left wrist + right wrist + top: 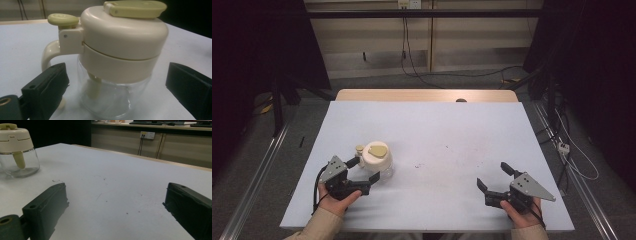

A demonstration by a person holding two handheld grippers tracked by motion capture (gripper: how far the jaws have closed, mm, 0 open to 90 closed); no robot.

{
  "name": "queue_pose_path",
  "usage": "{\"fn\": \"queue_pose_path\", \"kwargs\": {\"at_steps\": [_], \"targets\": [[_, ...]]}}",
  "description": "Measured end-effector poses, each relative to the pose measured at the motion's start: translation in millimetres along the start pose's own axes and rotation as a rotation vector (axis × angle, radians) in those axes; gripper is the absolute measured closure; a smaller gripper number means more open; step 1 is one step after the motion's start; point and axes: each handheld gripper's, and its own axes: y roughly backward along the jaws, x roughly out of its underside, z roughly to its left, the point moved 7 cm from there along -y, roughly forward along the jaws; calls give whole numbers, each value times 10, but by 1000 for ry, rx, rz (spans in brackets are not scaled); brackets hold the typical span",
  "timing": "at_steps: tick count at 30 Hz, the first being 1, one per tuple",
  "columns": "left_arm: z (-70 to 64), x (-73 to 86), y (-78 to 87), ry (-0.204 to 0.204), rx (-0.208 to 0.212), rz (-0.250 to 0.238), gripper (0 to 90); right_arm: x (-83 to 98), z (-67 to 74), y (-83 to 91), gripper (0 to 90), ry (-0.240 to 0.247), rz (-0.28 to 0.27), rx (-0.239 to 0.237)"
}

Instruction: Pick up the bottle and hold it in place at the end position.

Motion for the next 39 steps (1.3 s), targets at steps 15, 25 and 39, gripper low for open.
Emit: {"fn": "queue_pose_path", "kwargs": {"at_steps": [15,25,39], "targets": [[-49,-12,-264,-20,-63,23,37,6,10,-3,42,-2,4,-7],[-67,-28,-390,-32,-110,12,31,7,14,-8,43,-4,5,-12],[-76,-44,-488,-13,-153,-6,33,2,13,-9,43,-6,2,-12]]}}
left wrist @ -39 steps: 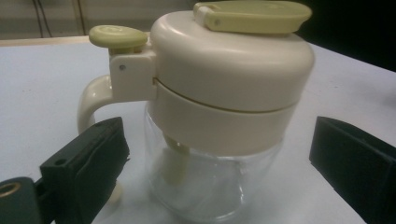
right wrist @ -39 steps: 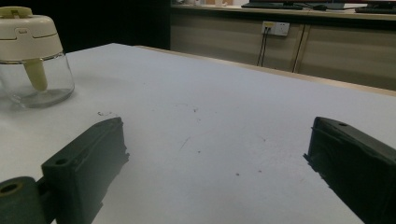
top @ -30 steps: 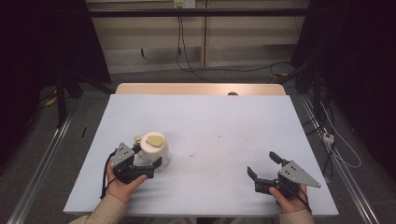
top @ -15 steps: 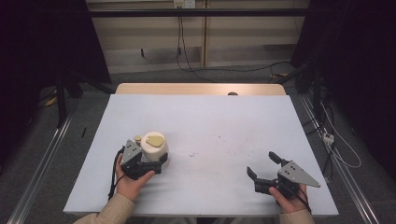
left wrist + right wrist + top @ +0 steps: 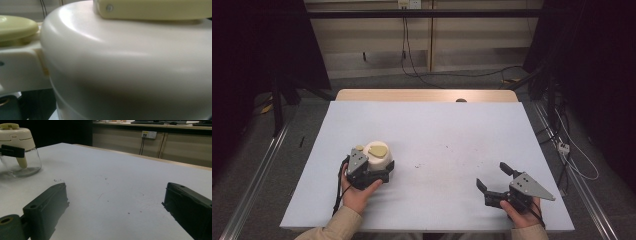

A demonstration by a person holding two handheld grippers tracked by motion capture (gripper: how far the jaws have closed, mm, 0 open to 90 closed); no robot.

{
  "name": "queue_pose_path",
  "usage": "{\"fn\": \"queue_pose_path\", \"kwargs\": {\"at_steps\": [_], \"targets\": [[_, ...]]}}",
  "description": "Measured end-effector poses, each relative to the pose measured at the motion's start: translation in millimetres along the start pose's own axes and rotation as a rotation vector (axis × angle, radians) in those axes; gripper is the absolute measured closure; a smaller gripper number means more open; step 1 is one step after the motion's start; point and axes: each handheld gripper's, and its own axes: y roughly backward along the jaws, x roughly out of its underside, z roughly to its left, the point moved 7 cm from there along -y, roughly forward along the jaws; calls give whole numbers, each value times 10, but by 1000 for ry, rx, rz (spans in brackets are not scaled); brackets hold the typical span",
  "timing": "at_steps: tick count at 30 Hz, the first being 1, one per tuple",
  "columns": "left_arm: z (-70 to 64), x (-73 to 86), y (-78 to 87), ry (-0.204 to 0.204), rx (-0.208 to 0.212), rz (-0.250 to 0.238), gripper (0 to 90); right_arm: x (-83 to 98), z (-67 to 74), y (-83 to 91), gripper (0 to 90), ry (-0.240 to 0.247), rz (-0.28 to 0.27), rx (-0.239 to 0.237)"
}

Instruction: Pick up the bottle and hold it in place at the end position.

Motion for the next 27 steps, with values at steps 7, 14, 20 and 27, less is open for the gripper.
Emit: {"fn": "queue_pose_path", "kwargs": {"at_steps": [7,14,20,27], "targets": [[0,-10,4,-9,-6,-5,45,-2,-2,2,45,0,-1,0],[4,-21,14,0,-6,-14,50,-8,-3,10,44,1,-4,-3],[-14,-71,24,7,7,-31,50,-14,-8,11,45,2,-9,-1],[-92,-154,-29,-34,26,-29,50,-20,-4,7,44,3,-11,-3]]}}
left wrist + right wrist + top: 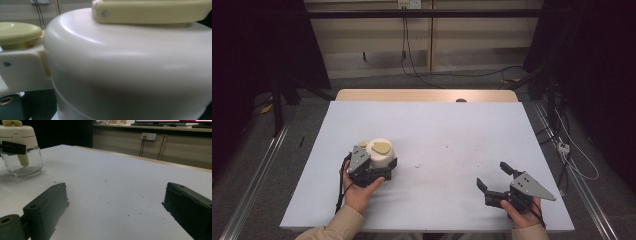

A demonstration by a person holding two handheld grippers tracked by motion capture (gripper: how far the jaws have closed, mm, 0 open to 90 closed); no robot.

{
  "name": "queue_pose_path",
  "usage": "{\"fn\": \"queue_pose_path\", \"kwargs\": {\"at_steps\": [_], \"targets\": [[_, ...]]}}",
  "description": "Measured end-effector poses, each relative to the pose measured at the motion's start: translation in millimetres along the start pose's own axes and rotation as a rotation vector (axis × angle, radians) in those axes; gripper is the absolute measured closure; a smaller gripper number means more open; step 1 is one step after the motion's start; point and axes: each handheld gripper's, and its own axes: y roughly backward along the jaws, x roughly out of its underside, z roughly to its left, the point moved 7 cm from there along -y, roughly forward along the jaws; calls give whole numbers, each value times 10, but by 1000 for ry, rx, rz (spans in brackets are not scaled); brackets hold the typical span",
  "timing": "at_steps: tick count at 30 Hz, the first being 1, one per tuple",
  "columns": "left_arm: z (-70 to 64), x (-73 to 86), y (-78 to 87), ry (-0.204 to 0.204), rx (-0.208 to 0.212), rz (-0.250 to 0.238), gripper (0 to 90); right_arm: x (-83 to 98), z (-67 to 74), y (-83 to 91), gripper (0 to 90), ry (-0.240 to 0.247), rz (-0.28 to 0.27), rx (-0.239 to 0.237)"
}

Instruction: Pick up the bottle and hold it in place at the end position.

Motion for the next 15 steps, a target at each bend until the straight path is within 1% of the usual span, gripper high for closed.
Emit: {"fn": "queue_pose_path", "kwargs": {"at_steps": [3,5,9,11,12,15], "targets": [[-22,-26,-44,16,16,-4,51,-4,-1,1,44,0,-3,0],[-39,-48,-69,9,18,-9,51,-5,-2,1,44,0,-3,-1],[-65,-103,-102,19,26,-21,51,-1,0,-3,44,-1,0,-4],[-80,-125,-119,21,31,-30,51,3,5,-5,44,-1,3,-6],[-82,-128,-127,15,29,-27,51,2,6,-5,44,-1,3,-7],[-94,-144,-164,28,33,-28,51,-3,6,-7,44,-3,0,-4]]}}
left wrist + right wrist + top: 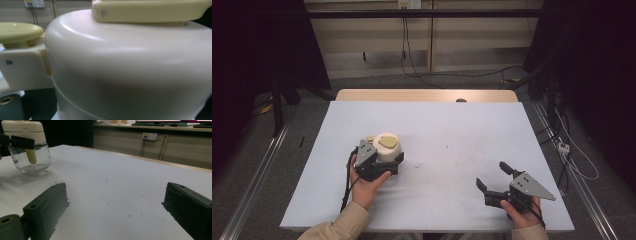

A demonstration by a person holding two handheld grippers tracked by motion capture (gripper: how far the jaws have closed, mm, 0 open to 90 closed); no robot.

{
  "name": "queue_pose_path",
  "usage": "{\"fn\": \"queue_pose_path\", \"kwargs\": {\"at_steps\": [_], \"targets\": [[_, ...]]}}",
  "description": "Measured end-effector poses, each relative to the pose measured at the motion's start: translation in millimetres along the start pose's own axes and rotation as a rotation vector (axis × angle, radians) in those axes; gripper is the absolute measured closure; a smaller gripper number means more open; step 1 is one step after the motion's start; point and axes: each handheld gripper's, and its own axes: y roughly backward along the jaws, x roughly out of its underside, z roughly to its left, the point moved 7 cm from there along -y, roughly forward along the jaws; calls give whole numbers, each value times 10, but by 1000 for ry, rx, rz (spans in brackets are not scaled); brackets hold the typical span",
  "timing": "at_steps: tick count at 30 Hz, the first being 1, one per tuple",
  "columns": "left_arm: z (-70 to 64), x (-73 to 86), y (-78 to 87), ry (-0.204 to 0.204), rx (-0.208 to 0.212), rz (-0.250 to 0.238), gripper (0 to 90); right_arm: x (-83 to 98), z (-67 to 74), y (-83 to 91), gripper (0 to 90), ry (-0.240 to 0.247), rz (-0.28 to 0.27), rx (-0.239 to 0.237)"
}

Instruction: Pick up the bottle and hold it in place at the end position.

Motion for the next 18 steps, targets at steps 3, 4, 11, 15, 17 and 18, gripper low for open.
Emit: {"fn": "queue_pose_path", "kwargs": {"at_steps": [3,4,11,15,17,18], "targets": [[-9,-11,-36,12,5,0,51,-3,-3,1,44,3,-2,0],[-10,-16,-46,12,6,-1,51,-3,-3,0,44,3,-3,0],[-27,-56,-108,7,14,-3,51,3,7,-8,42,3,1,-11],[-39,-76,-145,-4,13,-2,51,1,2,-4,41,1,0,-6],[-44,-86,-159,-4,14,0,51,-2,1,-2,42,2,-3,-7],[-46,-93,-165,-4,16,0,52,-2,2,-3,41,1,-3,-9]]}}
